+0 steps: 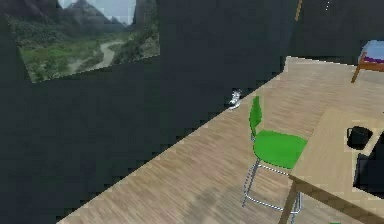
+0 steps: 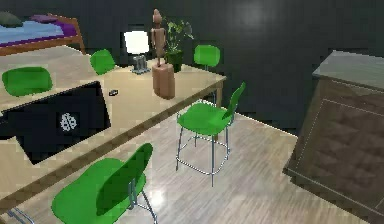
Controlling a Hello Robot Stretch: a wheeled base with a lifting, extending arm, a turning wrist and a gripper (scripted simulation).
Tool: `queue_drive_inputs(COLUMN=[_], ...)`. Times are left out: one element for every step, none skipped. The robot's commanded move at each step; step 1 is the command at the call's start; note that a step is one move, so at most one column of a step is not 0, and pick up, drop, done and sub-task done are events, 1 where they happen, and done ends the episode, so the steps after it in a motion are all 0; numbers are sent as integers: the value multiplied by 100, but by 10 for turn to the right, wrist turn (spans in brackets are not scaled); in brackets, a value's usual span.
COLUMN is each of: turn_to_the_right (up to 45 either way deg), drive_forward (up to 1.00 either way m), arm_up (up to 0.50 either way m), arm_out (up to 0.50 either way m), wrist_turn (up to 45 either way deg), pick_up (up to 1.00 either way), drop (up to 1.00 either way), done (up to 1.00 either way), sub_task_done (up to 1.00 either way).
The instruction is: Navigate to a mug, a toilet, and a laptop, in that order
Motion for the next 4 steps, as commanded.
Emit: queue_drive_inputs(turn_to_the_right=[0,450,300,0], drive_forward=[40,0,0,0], arm_up=[0,0,0,0], arm_out=[0,0,0,0], wrist_turn=[0,0,0,0], pick_up=[0,0,0,0], drop=[0,0,0,0], done=[0,0,0,100], sub_task_done=[0,0,0,0])
